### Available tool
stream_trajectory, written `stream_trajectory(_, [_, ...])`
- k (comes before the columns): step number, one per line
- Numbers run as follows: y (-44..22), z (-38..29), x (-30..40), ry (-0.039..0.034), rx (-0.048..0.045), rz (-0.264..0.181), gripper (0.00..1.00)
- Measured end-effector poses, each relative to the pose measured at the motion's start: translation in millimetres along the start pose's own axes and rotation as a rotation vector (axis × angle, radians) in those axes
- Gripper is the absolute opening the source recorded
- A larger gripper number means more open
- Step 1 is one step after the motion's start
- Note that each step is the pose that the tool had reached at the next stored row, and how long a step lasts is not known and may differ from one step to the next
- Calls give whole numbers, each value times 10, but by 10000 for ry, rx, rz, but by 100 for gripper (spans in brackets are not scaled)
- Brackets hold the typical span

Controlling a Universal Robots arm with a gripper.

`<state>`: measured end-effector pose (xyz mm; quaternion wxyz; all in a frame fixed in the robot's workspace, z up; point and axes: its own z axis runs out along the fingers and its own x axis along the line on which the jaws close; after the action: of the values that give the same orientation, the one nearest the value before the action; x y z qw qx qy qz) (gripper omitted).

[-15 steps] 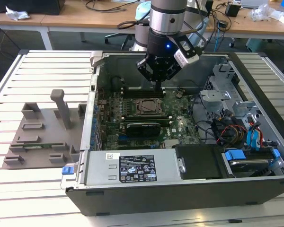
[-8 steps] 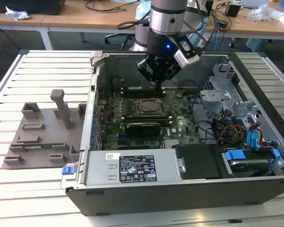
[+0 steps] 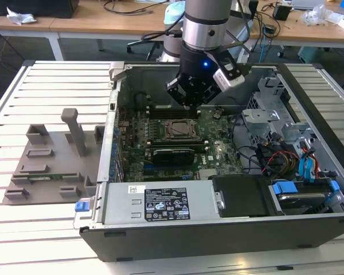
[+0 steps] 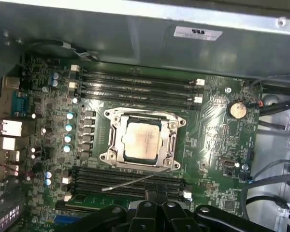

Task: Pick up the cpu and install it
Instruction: 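Install the second cpu locking lever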

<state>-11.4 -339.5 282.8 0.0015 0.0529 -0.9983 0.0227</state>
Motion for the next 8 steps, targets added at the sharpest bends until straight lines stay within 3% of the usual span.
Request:
stream_trajectory(4, [-81,12,8,-6,-59,0,11])
stream_trajectory(6, [-128,25,13,-18,-165,-1,11])
stream_trajectory(7, [-146,29,15,-26,-252,-1,11])
stream_trajectory(8, [-179,35,19,-55,-527,0,11])
